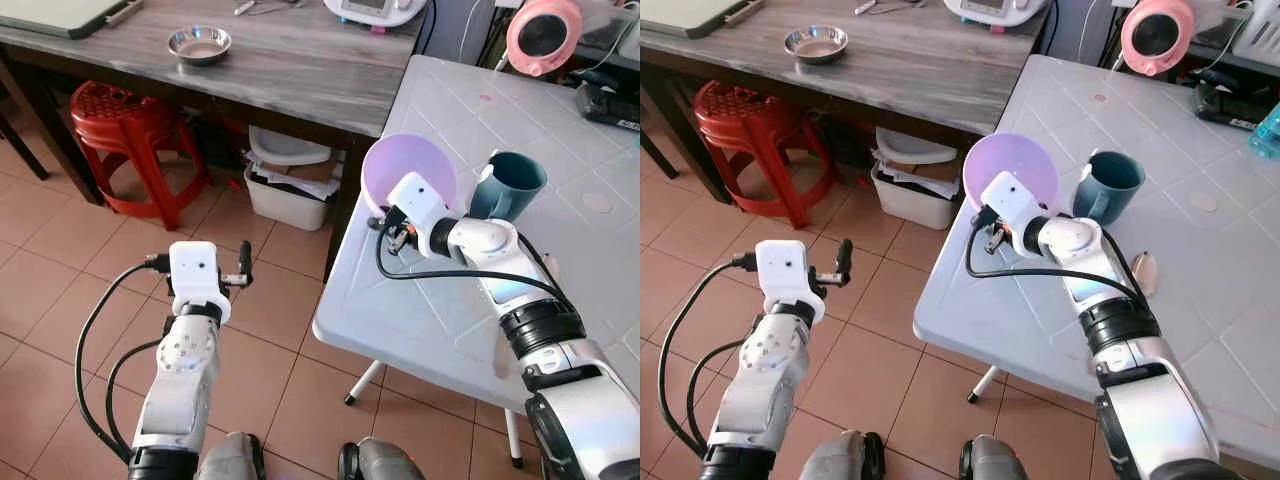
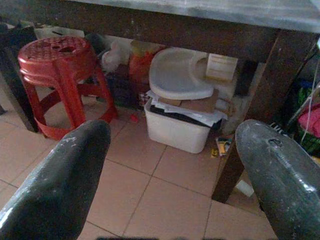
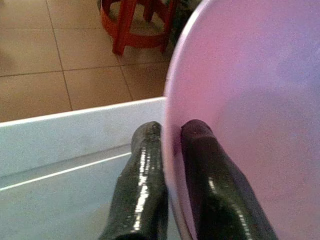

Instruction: Setting the table

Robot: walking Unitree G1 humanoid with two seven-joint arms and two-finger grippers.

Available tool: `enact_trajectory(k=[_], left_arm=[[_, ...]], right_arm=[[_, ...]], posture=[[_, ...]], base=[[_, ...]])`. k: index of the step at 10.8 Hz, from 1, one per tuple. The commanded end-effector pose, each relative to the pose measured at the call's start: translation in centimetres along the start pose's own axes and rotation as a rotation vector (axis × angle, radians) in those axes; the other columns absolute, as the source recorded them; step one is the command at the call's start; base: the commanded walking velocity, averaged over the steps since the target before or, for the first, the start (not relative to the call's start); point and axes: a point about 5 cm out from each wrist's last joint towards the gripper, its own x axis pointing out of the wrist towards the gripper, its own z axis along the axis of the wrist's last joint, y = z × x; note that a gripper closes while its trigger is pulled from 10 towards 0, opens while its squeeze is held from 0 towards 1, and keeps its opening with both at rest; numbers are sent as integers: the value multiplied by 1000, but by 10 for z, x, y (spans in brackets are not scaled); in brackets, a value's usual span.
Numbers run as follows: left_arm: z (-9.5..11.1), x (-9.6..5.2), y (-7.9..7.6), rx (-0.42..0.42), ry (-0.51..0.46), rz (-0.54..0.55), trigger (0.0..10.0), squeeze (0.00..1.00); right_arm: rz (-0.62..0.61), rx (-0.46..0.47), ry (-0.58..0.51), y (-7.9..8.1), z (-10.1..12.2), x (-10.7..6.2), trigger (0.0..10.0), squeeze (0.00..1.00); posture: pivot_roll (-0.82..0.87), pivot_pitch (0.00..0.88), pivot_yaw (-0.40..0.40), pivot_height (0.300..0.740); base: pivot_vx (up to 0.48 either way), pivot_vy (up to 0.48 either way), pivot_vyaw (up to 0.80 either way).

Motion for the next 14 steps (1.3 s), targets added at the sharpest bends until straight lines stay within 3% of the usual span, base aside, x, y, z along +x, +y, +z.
enact_trajectory(k=[1, 2, 3, 5, 6, 7, 10, 11, 12, 14], left_arm=[[6, 0, -4, -37, -42, -46, 10000, 0], [15, -2, -12, -113, -100, -155, 10000, 0], [20, -2, -14, -112, -126, -189, 10000, 0], [17, 0, -10, -118, -99, -167, 10000, 0], [11, -1, -7, -129, -79, -157, 10000, 0], [9, -1, -5, -138, -73, -144, 10000, 0], [8, 0, 0, -172, -62, -121, 10000, 0], [9, 2, 3, -178, -70, -102, 10000, 0], [10, 5, 6, -166, -74, -85, 10000, 0], [14, 7, 11, -156, -92, -42, 10000, 0]], right_arm=[[2, 22, 16, 2, -9, -3, 0, 0], [-19, 19, 9, 2, -10, -4, 0, 0], [-55, 26, 6, -1, -11, -4, 0, 0], [-114, -14, -64, -3, -5, -6, 0, 0], [-228, 38, -155, -13, 3, -11, 0, 0], [-257, 36, -222, -13, 8, -13, 0, 0], [-297, 23, -407, 10, 22, -21, 0, 0], [-304, 24, -450, 17, 27, -23, 941, 0], [-313, -41, -488, 24, 36, -24, 10000, 0], [-408, 14, -533, 19, 38, -33, 10000, 0]], posture=[[-39, 129, -12, 740], [-37, 127, -13, 740], [-35, 126, -13, 740], [-35, 124, -13, 740], [-36, 116, -12, 740], [-36, 113, -10, 740], [-35, 100, -10, 740], [-34, 99, -10, 740], [-36, 93, -5, 740], [-27, 55, 0, 740]], base=[[0, 0, 0], [0, 0, 0], [0, 0, 0], [0, 0, 0], [0, 0, 0], [0, 0, 0], [0, 425, 0], [0, 480, 0], [0, 480, 0], [0, 480, 0]])
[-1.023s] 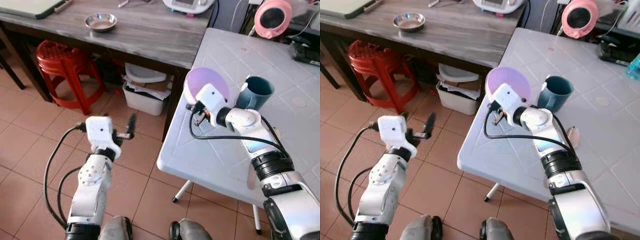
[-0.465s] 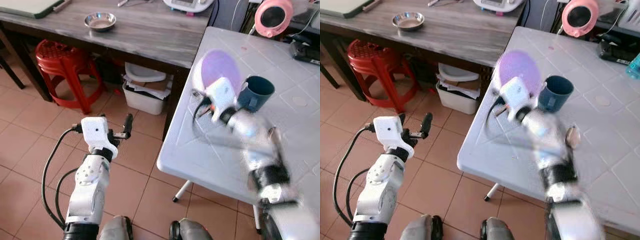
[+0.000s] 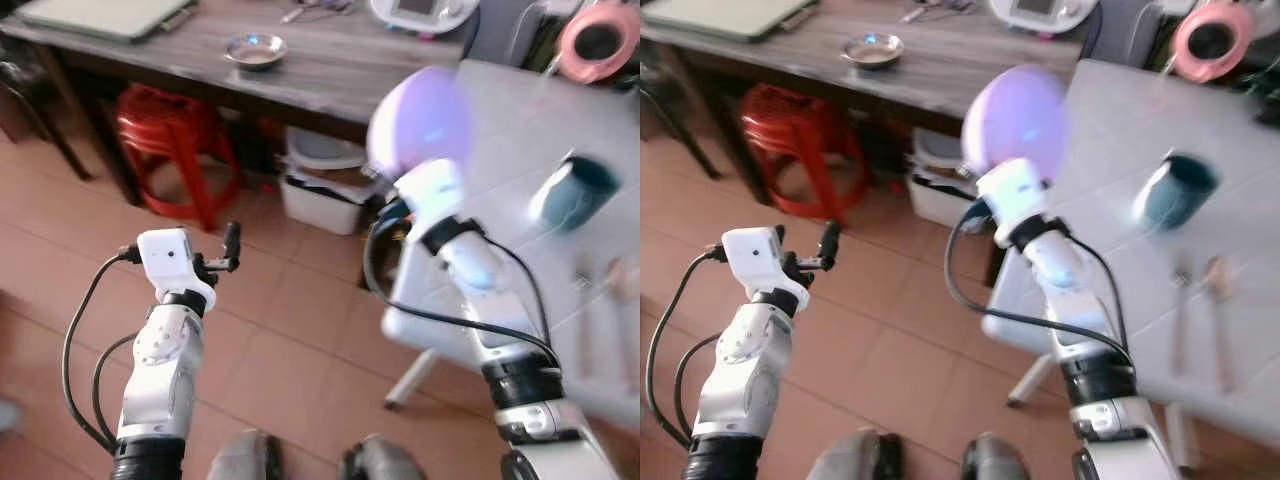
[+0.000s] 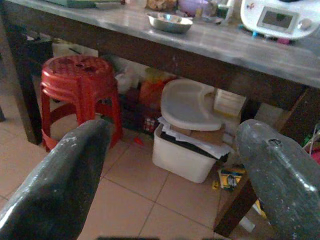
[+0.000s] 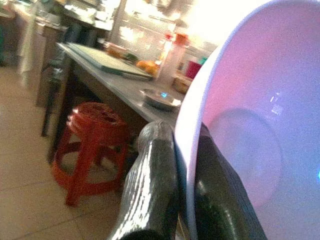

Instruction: Setting the table

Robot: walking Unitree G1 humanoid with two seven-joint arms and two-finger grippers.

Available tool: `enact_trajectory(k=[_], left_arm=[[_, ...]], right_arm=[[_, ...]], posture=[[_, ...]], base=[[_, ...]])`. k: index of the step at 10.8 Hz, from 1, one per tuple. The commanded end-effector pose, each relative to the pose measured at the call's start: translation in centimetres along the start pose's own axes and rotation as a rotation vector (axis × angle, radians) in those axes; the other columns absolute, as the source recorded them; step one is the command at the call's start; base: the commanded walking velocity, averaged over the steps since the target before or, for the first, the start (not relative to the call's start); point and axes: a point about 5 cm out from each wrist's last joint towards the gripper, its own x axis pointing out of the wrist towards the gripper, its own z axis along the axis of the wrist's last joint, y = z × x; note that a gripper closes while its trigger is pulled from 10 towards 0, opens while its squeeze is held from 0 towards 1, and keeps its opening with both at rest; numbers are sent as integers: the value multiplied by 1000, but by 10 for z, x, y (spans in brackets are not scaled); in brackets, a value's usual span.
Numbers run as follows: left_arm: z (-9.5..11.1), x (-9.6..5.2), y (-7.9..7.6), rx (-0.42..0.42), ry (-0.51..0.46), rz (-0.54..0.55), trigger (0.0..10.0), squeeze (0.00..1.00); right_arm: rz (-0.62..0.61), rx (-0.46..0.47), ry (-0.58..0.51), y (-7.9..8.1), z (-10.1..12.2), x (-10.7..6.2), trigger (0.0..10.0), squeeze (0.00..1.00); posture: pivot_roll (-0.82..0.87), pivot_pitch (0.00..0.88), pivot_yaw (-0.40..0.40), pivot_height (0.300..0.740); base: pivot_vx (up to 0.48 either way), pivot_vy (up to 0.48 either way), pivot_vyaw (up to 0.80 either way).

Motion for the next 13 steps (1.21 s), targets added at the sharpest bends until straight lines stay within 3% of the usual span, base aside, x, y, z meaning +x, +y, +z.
enact_trajectory(k=[1, 4, 6, 8, 10, 12, 13], left_arm=[[3, 0, 2, 38, -16, 17, 10000, 0], [0, -9, 6, 81, -25, 52, 10000, 0], [-5, -13, 1, 83, -4, 25, 10000, 0], [4, -2, -5, 72, -41, 21, 10000, 0], [5, -2, -6, 77, -49, 20, 10000, 0], [3, -5, -8, 79, -47, 23, 10000, 0], [2, -5, -8, 74, -46, 26, 10000, 0]], right_arm=[[-33, 21, -14, -1, 3, -3, 10000, 0], [-164, 85, 43, 6, -6, -20, 10000, 0], [-164, 118, 71, 17, -10, -26, 10000, 0], [-196, 86, 67, 14, -3, -20, 10000, 0], [-242, 97, 101, 9, -7, -22, 10000, 0], [-282, 26, 157, 8, -16, -29, 10000, 0], [-301, 37, 178, 7, -19, -31, 10000, 0]], posture=[[-17, 29, -4, 740], [-16, 5, -3, 740], [-24, 9, 6, 740], [-40, 17, 14, 740], [-36, 19, 7, 740], [-37, 21, -2, 740], [-39, 25, -3, 740]], base=[[0, 480, 0], [104, 440, 0], [480, 0, 0], [480, 0, 0], [480, 0, 0], [480, 0, 0], [480, 0, 0]])
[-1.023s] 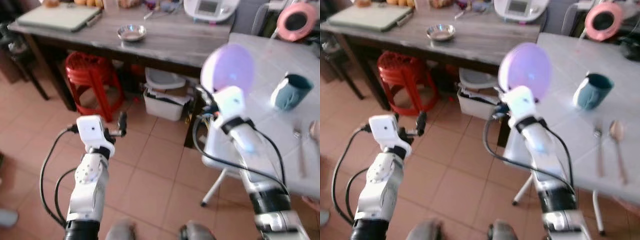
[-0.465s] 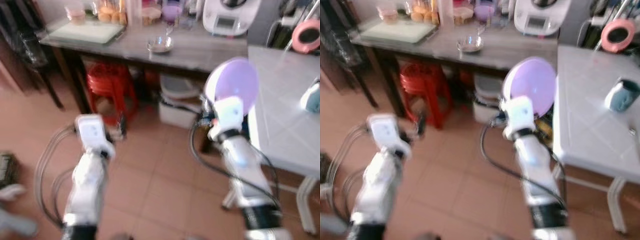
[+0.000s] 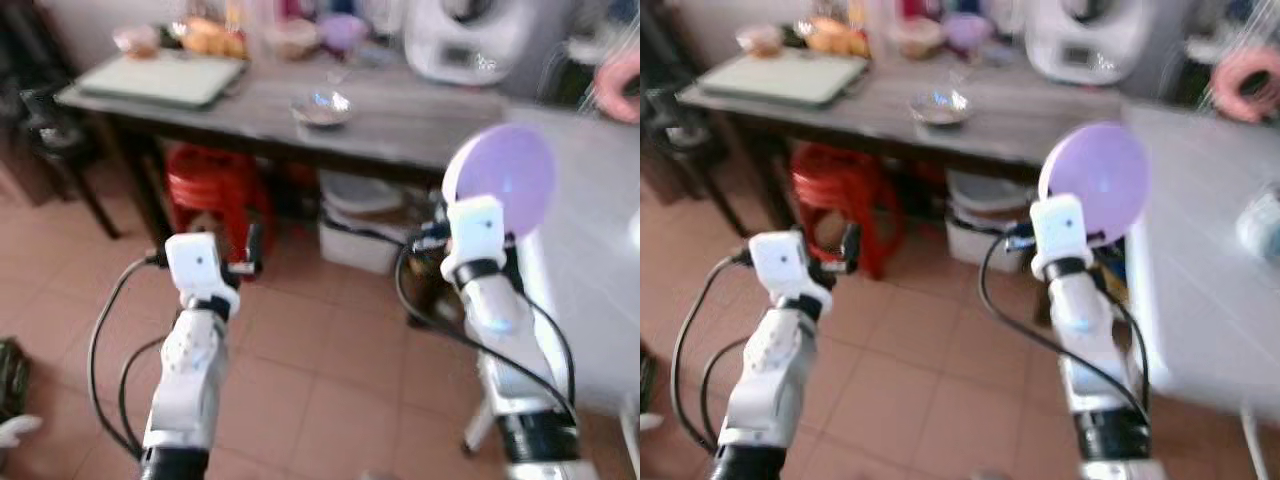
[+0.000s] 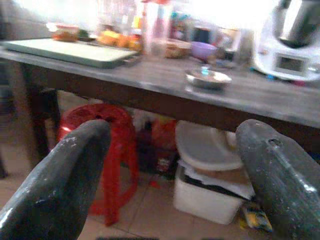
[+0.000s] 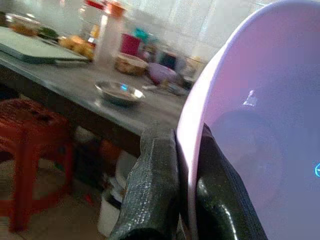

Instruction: Setting the table

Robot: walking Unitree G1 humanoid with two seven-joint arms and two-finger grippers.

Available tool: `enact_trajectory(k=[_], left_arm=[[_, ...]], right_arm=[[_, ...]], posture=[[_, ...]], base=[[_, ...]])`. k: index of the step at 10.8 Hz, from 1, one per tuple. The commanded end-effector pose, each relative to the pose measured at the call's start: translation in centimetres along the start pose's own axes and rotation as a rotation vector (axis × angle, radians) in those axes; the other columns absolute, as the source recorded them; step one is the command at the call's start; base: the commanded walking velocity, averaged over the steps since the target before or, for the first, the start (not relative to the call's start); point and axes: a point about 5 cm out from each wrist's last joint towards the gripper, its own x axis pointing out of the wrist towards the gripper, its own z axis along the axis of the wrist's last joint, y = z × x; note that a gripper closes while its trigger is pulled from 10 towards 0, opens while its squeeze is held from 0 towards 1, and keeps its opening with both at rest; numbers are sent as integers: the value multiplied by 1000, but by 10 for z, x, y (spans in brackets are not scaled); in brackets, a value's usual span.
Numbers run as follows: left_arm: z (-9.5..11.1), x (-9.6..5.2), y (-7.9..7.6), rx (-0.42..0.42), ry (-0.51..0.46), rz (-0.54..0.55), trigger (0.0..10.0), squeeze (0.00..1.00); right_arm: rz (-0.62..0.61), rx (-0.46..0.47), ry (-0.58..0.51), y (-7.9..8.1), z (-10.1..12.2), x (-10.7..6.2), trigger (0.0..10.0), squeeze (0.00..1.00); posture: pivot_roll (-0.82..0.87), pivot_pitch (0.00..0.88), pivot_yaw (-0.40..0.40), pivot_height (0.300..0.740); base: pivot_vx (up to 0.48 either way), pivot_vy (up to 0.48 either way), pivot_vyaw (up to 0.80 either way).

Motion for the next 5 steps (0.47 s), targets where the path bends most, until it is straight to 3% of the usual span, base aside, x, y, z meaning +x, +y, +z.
enact_trajectory(k=[1, 2, 5], left_arm=[[1, -1, 8, 16, -2, 24, 10000, 0], [2, 0, 7, 17, -4, 23, 10000, 0], [5, 2, 9, 40, -22, 16, 10000, 0]], right_arm=[[11, -16, -30, 5, 7, 3, 10000, 0], [15, 13, 8, 4, 4, 3, 10000, 0], [59, 17, -17, 11, 8, 1, 10000, 0]], posture=[[-41, 28, -2, 740], [-48, 36, 0, 740], [-41, 39, -8, 740]], base=[[480, 0, 0], [472, 0, 0], [472, 0, 0]])
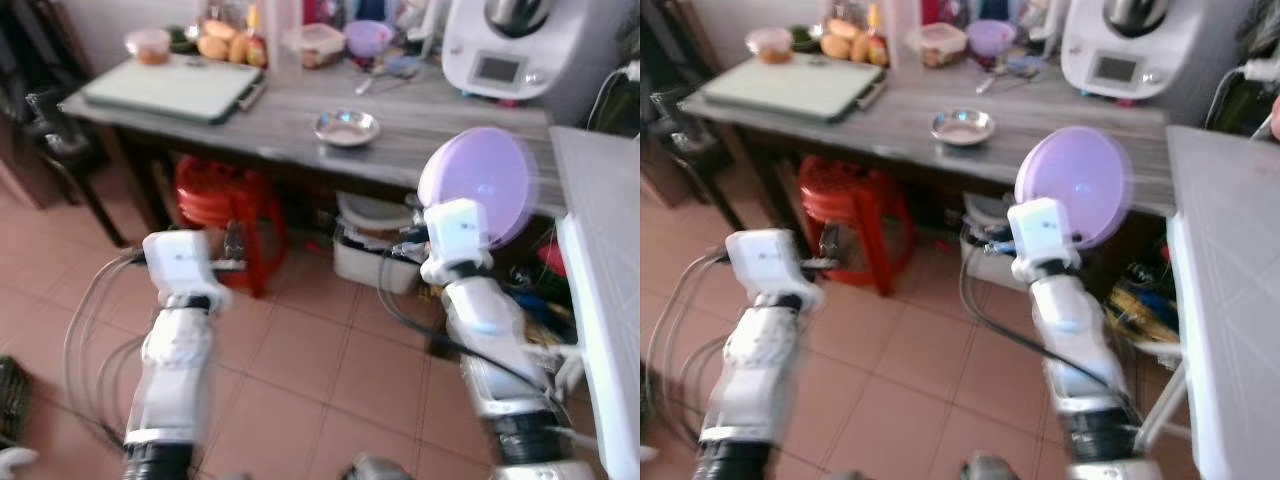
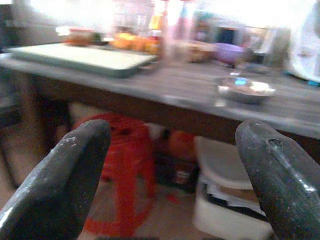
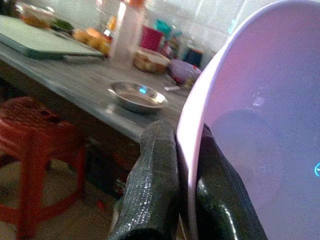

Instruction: Setting the table

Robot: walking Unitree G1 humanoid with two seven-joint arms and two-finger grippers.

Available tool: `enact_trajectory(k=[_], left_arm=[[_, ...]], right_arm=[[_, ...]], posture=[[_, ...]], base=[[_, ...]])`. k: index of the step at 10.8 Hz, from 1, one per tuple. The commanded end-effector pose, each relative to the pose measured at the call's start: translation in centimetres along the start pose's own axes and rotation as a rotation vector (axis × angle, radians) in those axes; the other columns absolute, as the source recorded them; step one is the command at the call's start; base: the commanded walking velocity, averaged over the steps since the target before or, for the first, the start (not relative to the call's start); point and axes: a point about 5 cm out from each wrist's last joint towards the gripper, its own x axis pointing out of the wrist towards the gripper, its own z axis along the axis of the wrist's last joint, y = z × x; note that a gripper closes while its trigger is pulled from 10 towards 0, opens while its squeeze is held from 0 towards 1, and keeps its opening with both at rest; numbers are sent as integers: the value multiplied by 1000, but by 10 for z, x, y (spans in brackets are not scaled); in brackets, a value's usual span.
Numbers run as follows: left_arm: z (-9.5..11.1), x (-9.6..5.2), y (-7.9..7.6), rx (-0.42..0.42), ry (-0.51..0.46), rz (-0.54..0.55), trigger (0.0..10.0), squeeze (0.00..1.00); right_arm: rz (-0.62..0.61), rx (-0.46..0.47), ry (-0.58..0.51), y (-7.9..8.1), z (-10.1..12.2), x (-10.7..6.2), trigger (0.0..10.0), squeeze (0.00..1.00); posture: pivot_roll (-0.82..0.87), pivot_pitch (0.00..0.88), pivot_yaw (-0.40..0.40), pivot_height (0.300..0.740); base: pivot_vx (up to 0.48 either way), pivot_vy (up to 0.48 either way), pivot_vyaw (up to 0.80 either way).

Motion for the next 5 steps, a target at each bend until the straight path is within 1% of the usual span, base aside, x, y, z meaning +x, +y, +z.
enact_trajectory(k=[1, 2, 3, 5], left_arm=[[5, 1, 8, 29, -21, 19, 10000, 0], [5, 0, 8, 32, -21, 16, 10000, 0], [7, -2, 3, 33, -23, 7, 10000, 0], [7, -4, -1, 30, -27, 2, 10000, 0]], right_arm=[[24, 3, -54, 5, 13, 4, 10000, 0], [24, 3, -53, 4, 12, 3, 10000, 0], [-15, 6, -29, -3, 7, -2, 10000, 0], [-33, 22, 2, -4, -1, -10, 10000, 0]], posture=[[-41, 42, -8, 740], [-41, 42, -8, 740], [-42, 50, -7, 740], [-45, 60, -3, 740]], base=[[472, 0, 0], [480, 0, 0], [480, 0, 0], [480, 0, 0]])
